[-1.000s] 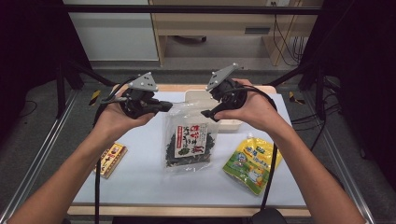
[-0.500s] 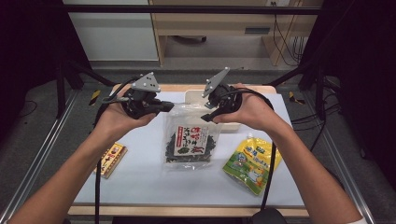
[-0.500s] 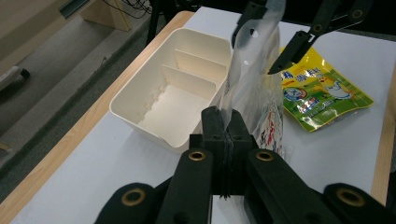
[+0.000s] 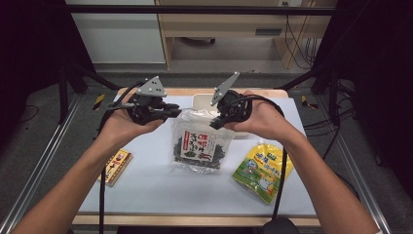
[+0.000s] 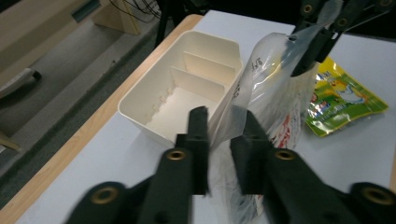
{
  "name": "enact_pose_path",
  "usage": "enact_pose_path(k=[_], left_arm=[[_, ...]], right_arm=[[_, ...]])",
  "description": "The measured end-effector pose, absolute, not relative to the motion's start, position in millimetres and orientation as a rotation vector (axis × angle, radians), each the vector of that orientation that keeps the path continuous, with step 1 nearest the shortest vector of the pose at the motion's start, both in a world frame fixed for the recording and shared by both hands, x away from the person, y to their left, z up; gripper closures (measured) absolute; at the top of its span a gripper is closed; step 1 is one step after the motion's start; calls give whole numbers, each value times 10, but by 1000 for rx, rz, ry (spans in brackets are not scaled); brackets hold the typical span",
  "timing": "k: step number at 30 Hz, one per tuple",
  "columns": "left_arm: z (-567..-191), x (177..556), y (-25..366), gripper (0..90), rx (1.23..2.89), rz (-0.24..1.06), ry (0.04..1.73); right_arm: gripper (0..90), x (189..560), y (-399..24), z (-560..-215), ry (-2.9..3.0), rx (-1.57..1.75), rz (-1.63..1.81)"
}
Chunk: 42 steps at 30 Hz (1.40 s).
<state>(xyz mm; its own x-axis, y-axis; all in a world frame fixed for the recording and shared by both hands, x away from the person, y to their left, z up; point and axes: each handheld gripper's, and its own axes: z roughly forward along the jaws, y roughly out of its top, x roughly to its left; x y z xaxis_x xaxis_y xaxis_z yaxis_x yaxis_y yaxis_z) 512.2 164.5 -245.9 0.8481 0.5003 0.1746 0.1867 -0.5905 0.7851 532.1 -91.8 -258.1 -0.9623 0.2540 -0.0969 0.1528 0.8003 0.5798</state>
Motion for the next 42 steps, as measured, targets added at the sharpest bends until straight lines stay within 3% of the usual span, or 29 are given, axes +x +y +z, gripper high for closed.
enact_pose_path(k=[5,10,16,42], left_arm=[[-2453,5090,1740,409,2084,502,565],[-2488,5043,1859,259,2026,522,634],[-2670,5004,1981,142,2035,529,721],[-3513,4832,2199,87,2030,554,868]], right_arm=[[868,5326,-963,-2475,2805,389,939],[869,5352,-1044,-2336,2768,484,948],[870,5409,-1185,-2149,2709,631,994],[869,5767,-1458,-1656,2530,817,1049]])
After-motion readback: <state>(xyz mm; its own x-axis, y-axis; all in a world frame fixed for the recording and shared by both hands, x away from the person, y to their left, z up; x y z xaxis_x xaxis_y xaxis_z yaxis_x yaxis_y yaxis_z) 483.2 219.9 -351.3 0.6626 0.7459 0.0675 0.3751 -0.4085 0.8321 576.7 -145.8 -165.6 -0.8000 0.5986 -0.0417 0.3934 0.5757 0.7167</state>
